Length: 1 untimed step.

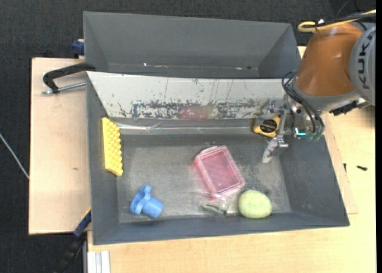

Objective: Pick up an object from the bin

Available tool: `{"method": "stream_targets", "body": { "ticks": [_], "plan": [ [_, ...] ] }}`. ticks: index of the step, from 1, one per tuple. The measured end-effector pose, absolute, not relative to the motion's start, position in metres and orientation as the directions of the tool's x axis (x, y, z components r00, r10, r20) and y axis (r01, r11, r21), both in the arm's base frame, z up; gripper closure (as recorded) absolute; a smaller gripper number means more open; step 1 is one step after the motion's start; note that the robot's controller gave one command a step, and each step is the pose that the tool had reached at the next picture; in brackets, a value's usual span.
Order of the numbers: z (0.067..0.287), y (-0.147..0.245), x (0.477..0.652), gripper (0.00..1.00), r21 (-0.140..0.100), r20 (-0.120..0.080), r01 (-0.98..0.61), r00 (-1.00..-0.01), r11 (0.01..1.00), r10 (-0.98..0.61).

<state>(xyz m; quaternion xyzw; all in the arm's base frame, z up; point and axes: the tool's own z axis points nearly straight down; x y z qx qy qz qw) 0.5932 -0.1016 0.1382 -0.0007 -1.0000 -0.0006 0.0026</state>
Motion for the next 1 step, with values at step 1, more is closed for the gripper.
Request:
{"method": "stream_targets", "body": {
  "ticks": [1],
  "plan": [
    [0.1422, -0.1012, 0.5946, 0.00, 0.000, -0.001, 0.000, -1.000, 1.000, 0.000]
  ]
}}
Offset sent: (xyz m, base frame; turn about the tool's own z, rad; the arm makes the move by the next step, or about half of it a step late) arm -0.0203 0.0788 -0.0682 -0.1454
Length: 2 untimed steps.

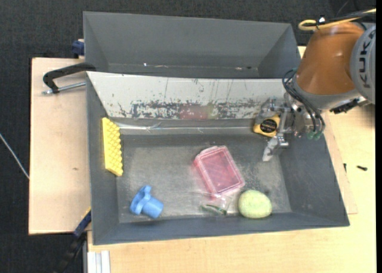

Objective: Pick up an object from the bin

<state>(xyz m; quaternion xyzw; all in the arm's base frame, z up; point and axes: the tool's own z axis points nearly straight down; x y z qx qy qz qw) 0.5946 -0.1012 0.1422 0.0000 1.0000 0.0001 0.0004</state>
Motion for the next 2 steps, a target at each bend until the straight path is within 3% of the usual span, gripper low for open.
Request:
{"method": "stream_targets", "body": {
  "ticks": [1, 2],
  "plan": [
    [0.081, -0.033, 0.577, 0.00, 0.000, -0.004, -0.124, -0.992, 0.992, -0.124],
    [0.073, -0.022, 0.574, 0.00, -0.001, -0.009, -0.347, -0.938, 0.938, -0.347]
  ]
}}
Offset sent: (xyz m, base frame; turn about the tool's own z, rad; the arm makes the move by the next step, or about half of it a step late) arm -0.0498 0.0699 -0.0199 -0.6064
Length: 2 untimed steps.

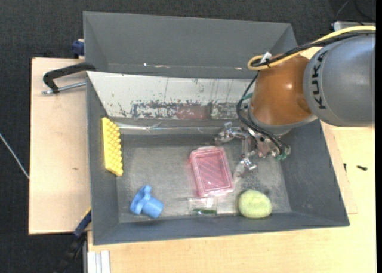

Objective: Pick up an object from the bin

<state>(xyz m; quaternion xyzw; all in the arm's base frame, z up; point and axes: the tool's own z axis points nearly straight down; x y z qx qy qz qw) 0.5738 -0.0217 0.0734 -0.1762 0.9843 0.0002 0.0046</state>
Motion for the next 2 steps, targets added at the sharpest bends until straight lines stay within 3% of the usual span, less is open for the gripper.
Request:
{"method": "stream_targets", "body": {
  "ticks": [1, 2],
  "plan": [
    [0.091, 0.023, 0.564, 0.00, 0.000, -0.004, -0.299, -0.954, 0.954, -0.299],
    [0.082, 0.051, 0.533, 0.00, -0.004, -0.008, -0.620, -0.784, 0.784, -0.620]
  ]
}}
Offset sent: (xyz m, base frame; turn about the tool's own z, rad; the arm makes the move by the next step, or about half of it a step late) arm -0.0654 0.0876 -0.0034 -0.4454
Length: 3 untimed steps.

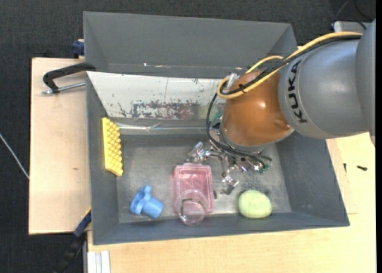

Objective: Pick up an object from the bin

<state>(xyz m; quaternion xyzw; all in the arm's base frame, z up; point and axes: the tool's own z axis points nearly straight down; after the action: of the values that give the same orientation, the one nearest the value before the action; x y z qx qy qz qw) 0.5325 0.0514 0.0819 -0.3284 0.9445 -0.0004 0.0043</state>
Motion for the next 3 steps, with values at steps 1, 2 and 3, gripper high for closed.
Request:
{"method": "stream_targets", "body": {
  "ticks": [1, 2, 3],
  "plan": [
    [0.0756, 0.0051, 0.5016, 1.00, 0.004, -0.004, -0.668, -0.745, 0.745, -0.668],
    [0.0756, 0.0051, 0.5016, 1.00, 0.004, -0.004, -0.667, -0.745, 0.745, -0.667],
    [0.0782, 0.0050, 0.5010, 1.00, 0.003, -0.004, -0.668, -0.744, 0.744, -0.668]
  ]
}}
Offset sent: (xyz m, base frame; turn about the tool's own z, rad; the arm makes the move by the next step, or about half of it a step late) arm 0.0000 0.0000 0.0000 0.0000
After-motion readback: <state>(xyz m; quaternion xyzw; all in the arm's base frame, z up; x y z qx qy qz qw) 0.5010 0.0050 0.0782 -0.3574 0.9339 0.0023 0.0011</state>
